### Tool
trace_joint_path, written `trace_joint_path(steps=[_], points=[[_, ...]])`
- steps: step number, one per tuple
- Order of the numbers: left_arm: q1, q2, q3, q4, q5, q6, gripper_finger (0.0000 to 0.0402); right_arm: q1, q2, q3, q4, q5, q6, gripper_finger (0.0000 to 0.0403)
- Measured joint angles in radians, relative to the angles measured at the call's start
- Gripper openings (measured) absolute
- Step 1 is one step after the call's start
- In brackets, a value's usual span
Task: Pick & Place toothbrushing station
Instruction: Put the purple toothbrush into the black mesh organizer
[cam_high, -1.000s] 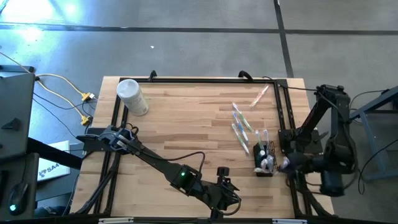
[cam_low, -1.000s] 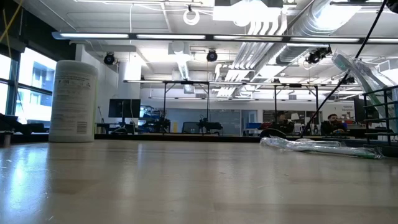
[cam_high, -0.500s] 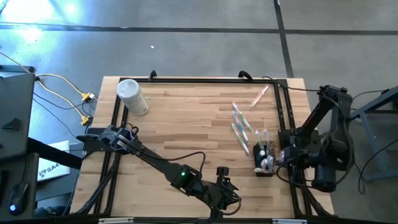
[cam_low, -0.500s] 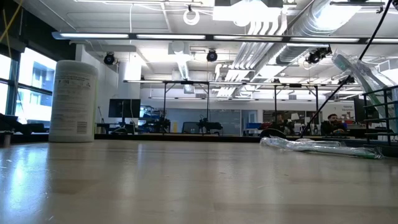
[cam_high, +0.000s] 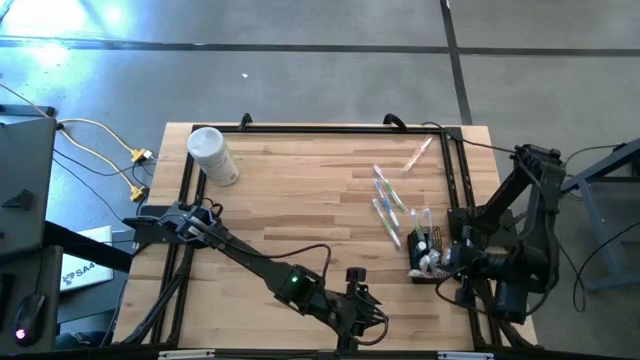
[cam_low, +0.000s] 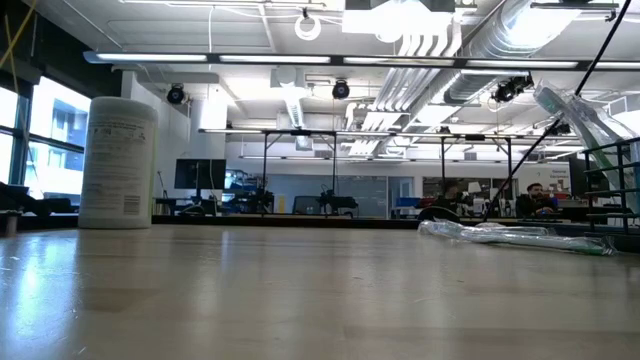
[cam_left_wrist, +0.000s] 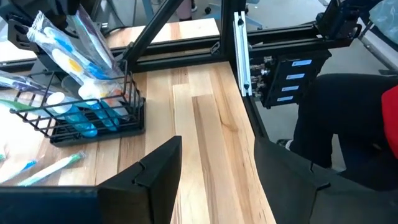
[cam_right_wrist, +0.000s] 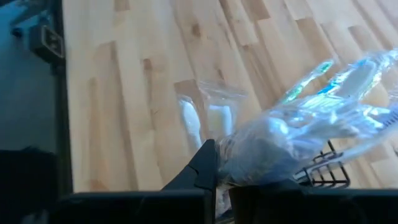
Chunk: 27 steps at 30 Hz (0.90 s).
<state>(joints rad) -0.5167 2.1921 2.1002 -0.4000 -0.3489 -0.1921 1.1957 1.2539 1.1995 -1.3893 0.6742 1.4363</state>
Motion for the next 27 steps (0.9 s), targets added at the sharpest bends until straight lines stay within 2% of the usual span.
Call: trace_joint_path(steps=[5, 11, 18, 27], points=[[0.000, 0.000, 0.000, -0.001, 0.000, -0.001, 0.0199, 0.009, 0.055, -0.025, -0.029, 0.050, 0.110, 0.0009], [0.000, 0.000, 0.000, -0.015, 0.001, -0.043, 0.0199, 0.047, 0.095, -0.065, -0.070, 0.027, 0.283, 0.0010], [0.000, 0.000, 0.000, -0.018, 0.001, -0.046, 0.0199, 0.112, 0.097, -0.149, -0.017, 0.032, 0.444, 0.0010], [0.007, 0.000, 0.000, -0.009, -0.001, -0.049, 0.0199, 0.125, 0.097, -0.239, 0.052, 0.048, 0.504, 0.0017]])
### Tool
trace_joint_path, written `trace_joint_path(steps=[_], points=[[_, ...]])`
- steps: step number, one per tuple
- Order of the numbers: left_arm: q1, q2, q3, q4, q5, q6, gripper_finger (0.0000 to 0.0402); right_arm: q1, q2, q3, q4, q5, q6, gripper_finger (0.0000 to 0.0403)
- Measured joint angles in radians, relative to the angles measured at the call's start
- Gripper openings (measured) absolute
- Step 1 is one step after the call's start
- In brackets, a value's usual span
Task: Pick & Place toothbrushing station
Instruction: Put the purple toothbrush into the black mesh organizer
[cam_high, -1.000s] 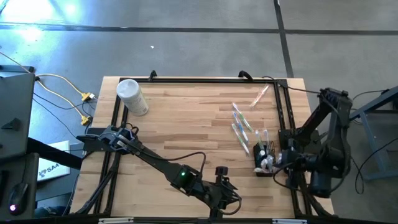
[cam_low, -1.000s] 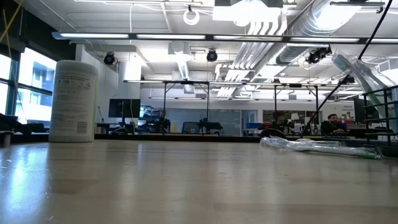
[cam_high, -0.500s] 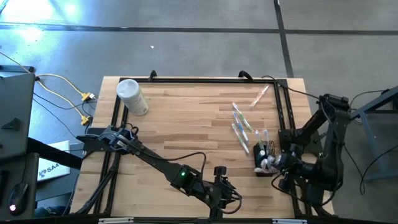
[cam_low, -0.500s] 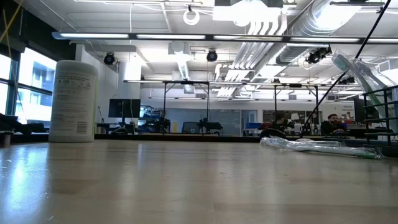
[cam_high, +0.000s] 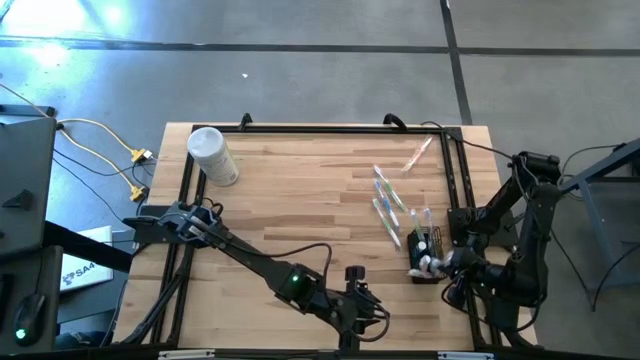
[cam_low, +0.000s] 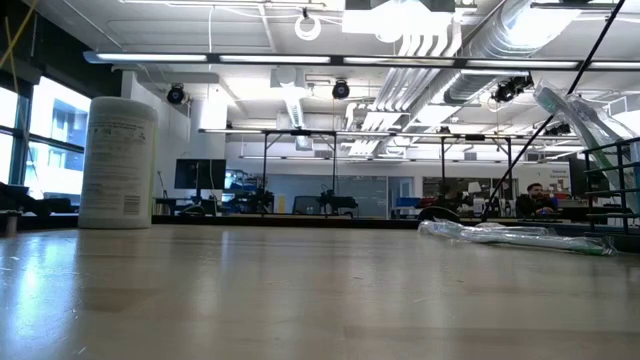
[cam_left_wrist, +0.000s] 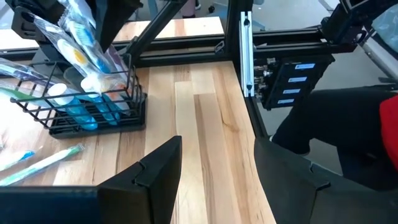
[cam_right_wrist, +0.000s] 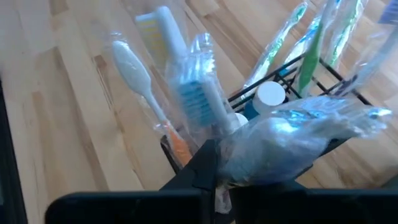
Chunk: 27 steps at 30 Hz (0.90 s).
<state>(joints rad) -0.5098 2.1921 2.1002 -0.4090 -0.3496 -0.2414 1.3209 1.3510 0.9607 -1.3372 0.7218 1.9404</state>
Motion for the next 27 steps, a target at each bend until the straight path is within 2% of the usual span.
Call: trace_joint_path(steps=[10, 20, 27], points=[[-0.001, 0.000, 0.000, -0.008, 0.001, -0.037, 0.0199, -0.001, 0.000, 0.000, 0.038, -0.001, -0.024, 0.0065], [-0.001, 0.001, 0.000, -0.012, 0.048, -0.129, 0.0199, -0.001, -0.004, 0.000, 0.037, -0.030, -0.085, 0.0164], [-0.001, 0.005, 0.000, -0.012, 0.048, -0.150, 0.0199, -0.001, -0.070, 0.000, 0.036, -0.050, -0.086, 0.0184]])
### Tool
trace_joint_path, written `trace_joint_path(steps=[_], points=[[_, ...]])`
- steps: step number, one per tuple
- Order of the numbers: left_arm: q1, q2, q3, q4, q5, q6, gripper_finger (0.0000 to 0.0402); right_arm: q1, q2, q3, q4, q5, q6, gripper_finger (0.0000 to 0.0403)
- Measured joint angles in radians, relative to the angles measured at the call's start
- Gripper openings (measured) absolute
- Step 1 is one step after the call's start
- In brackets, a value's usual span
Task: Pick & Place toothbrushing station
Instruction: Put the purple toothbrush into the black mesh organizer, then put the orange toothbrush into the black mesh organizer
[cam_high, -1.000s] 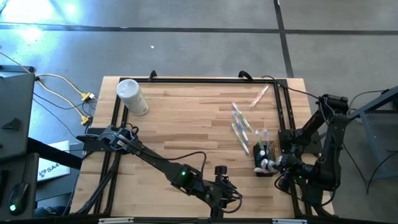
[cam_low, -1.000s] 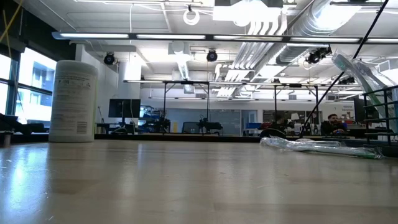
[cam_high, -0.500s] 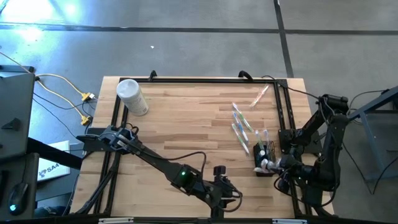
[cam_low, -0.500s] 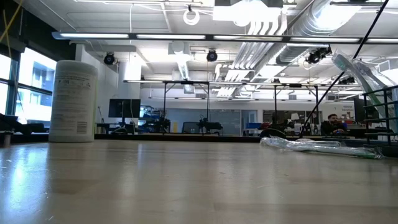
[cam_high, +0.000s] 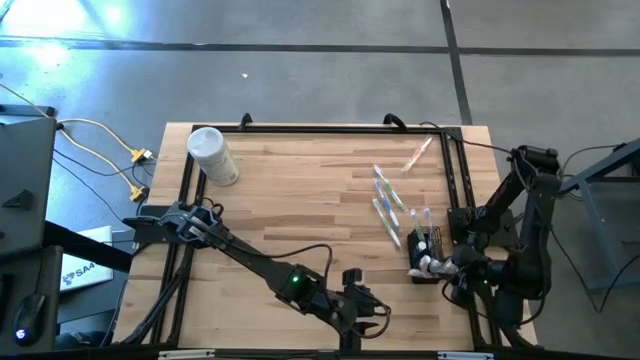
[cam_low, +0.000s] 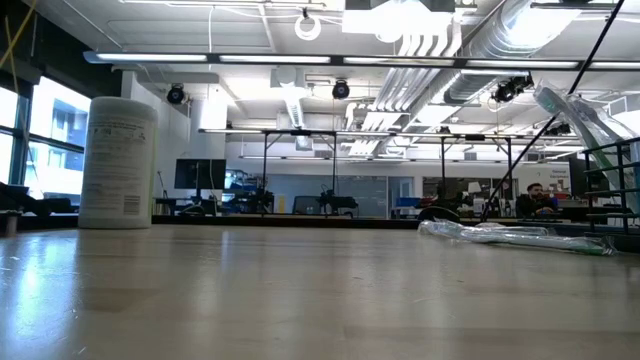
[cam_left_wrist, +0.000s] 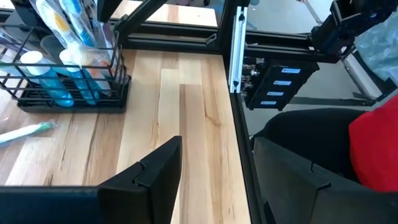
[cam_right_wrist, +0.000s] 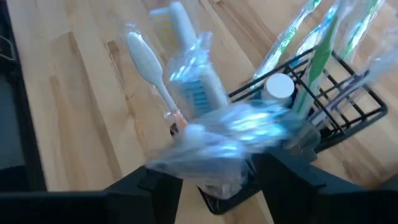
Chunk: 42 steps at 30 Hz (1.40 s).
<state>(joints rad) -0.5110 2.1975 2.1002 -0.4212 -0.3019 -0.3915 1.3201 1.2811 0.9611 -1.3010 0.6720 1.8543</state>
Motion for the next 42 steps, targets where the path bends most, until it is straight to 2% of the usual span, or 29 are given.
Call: trace_joint_path(steps=[8, 12, 16, 19, 21, 23, 25, 27, 32, 36, 39, 42], points=[[0.001, 0.001, 0.000, -0.011, -0.001, -0.004, 0.0199, 0.000, -0.144, 0.001, 0.000, -0.017, -0.019, 0.0181], [0.001, 0.001, 0.000, -0.034, -0.002, 0.027, 0.0199, 0.001, -0.238, 0.001, 0.000, 0.008, -0.019, 0.0181], [0.001, 0.001, 0.000, -0.034, -0.003, 0.058, 0.0199, 0.023, -0.328, 0.008, 0.011, 0.110, -0.034, 0.0181], [0.001, 0.001, 0.000, -0.035, -0.003, 0.089, 0.0199, 0.052, -0.370, 0.041, 0.042, 0.277, -0.133, 0.0181], [0.001, 0.001, 0.000, -0.038, -0.003, 0.103, 0.0199, 0.076, -0.386, 0.070, 0.107, 0.412, -0.278, 0.0181], [0.001, 0.001, 0.000, -0.049, -0.003, 0.110, 0.0199, 0.100, -0.394, 0.096, 0.224, 0.543, -0.501, 0.0181], [0.001, 0.002, 0.000, -0.064, -0.004, 0.110, 0.0199, 0.117, -0.397, 0.115, 0.391, 0.645, -0.782, 0.0181], [0.001, 0.002, 0.000, -0.077, -0.005, 0.111, 0.0199, 0.121, -0.397, 0.123, 0.590, 0.704, -1.094, 0.0181], [0.001, -0.006, 0.000, -0.115, -0.007, 0.133, 0.0199, 0.069, -0.396, 0.125, 1.148, 0.741, -1.854, 0.0181], [0.001, -0.035, 0.000, -0.180, -0.007, 0.124, 0.0199, -0.009, -0.398, 0.126, 1.494, 0.748, -2.346, 0.0181], [0.001, -0.052, 0.000, -0.236, -0.010, 0.123, 0.0199, -0.099, -0.412, 0.126, 1.658, 0.748, -2.593, 0.0181], [0.001, -0.075, 0.000, -0.277, -0.066, 0.125, 0.0199, -0.208, -0.449, 0.126, 1.761, 0.705, -2.638, 0.0181]])
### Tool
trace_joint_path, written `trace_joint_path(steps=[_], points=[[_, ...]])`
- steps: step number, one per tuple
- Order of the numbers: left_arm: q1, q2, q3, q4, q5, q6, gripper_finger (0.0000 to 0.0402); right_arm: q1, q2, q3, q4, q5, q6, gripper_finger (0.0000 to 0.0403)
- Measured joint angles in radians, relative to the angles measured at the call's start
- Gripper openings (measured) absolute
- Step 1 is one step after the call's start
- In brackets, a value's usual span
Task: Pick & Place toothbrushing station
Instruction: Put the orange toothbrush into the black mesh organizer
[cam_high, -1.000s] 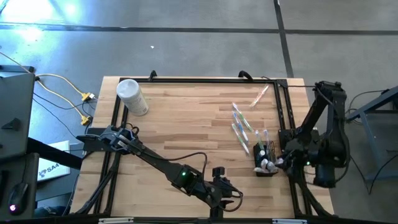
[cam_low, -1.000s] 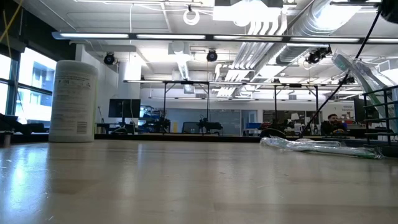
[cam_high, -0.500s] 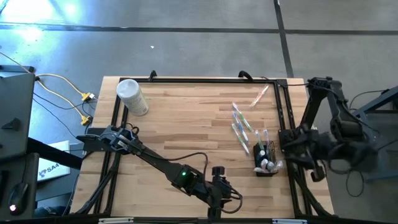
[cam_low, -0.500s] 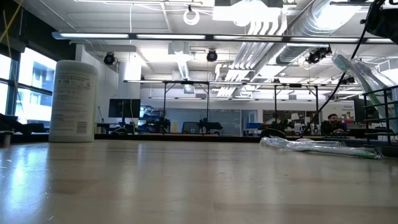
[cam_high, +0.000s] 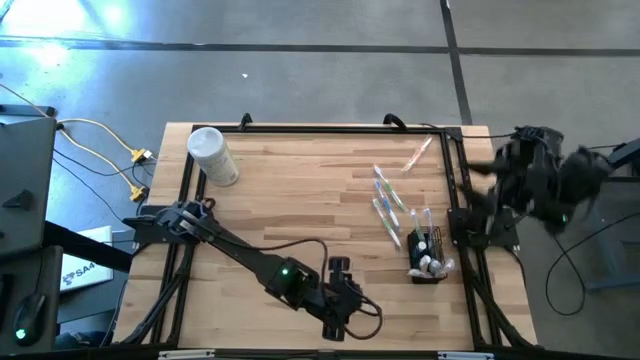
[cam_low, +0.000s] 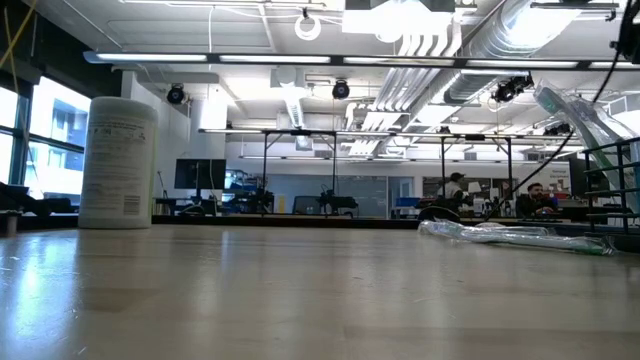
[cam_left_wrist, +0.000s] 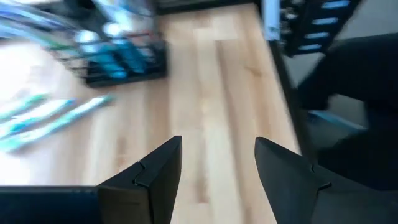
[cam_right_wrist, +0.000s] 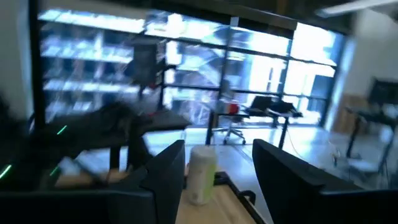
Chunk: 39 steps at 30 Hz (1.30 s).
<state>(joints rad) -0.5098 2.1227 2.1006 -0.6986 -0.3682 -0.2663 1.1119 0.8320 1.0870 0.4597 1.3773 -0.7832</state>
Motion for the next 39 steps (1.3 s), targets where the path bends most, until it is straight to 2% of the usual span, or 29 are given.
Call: trace_joint_path(steps=[3, 6, 12, 15, 18, 21, 25, 28, 30, 33, 39], points=[[0.004, -0.037, 0.000, -0.028, -0.116, 0.029, 0.0199, -0.101, -0.052, 0.000, 0.023, -0.005, 0.028, 0.0181], [0.022, -0.074, 0.000, -0.076, -0.167, 0.031, 0.0199, -0.192, -0.085, 0.001, -0.010, -0.041, 0.034, 0.0181], [0.094, -0.129, 0.000, -0.196, -0.194, 0.004, 0.0199, -0.320, -0.091, 0.000, -0.184, -0.301, 0.046, 0.0181], [0.148, -0.138, 0.000, -0.274, -0.193, -0.048, 0.0199, -0.377, -0.074, 0.000, -0.210, -0.362, 0.005, 0.0181], [0.205, -0.138, 0.000, -0.346, -0.186, -0.079, 0.0199, -0.435, -0.043, 0.000, -0.194, -0.304, -0.097, 0.0181], [0.268, -0.138, 0.000, -0.395, -0.158, -0.067, 0.0199, -0.500, -0.014, -0.001, -0.162, -0.175, -0.161, 0.0181], [0.366, -0.138, 0.000, -0.404, -0.132, -0.001, 0.0199, -0.599, 0.016, -0.002, -0.145, -0.011, -0.165, 0.0181], [0.439, -0.138, 0.000, -0.405, -0.101, 0.044, 0.0199, -0.654, 0.027, -0.002, -0.238, 0.064, -0.065, 0.0181], [0.483, -0.138, 0.000, -0.413, -0.075, 0.063, 0.0199, -0.669, 0.028, -0.002, -0.294, 0.065, -0.055, 0.0181], [0.530, -0.138, 0.000, -0.433, -0.036, 0.098, 0.0199, -0.711, 0.036, -0.002, -0.314, 0.012, -0.094, 0.0181], [0.596, -0.139, 0.000, -0.457, 0.012, 0.168, 0.0199, -0.881, 0.083, 0.043, -0.343, -0.026, -0.103, 0.0181]])
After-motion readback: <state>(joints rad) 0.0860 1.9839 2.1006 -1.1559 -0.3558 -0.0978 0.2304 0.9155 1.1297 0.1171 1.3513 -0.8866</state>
